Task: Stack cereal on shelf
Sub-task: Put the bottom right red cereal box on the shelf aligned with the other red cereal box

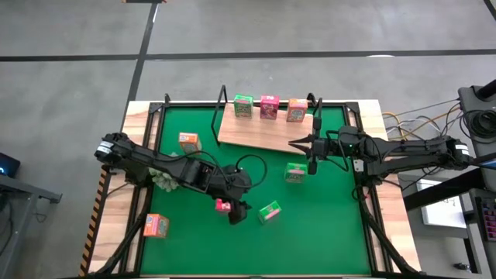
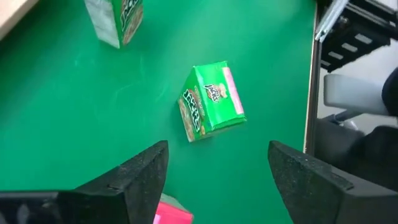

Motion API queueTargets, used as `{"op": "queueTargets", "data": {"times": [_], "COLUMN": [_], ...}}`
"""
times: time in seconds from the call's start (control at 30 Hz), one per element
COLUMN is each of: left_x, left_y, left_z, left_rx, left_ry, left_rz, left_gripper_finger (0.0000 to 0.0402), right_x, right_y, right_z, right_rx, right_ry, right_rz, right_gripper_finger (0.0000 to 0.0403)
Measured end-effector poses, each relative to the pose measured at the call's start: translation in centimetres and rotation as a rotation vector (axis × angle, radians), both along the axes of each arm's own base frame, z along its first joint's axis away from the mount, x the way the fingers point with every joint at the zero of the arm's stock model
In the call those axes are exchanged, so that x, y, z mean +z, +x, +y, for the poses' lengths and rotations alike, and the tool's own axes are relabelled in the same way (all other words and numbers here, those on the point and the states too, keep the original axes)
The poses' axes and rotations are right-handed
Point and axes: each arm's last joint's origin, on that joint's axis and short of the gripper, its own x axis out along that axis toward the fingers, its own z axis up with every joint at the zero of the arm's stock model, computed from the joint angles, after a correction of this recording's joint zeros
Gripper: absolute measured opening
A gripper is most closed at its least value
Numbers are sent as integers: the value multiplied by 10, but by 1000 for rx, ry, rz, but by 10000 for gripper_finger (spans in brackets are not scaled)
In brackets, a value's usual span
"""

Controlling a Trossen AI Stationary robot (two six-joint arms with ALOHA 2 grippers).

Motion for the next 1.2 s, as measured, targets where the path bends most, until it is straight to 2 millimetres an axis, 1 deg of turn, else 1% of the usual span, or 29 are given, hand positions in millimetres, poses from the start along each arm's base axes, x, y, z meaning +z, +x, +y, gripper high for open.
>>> {"op": "queueTargets", "data": {"times": [0.1,0.2,0.33,0.43,0.57,0.7,0.83,1.2], "left_x": [-2,-3,-3,-3,-3,-4,-10,-21], "left_y": [-2,-5,-6,-8,-11,-12,-13,-17], "left_z": [0,-1,-5,-11,-18,-22,-27,-24], "left_rx": [57,93,164,174,151,107,63,93], "left_ry": [-55,-157,-288,-330,-327,-278,-226,-142], "left_rz": [39,94,136,155,157,143,172,267], "left_gripper_finger": [278,290,294,294,294,291,287,287], "right_x": [0,0,0,0,0,0,0,0], "right_y": [0,0,0,0,0,0,0,0], "right_z": [0,0,0,0,0,0,0,0], "right_rx": [0,0,2,2,2,3,4,4], "right_ry": [-1,-2,-10,-17,-19,-25,-31,-34], "right_rz": [0,0,2,3,3,4,4,5], "right_gripper_finger": [13,13,13,13,13,13,13,13]}}
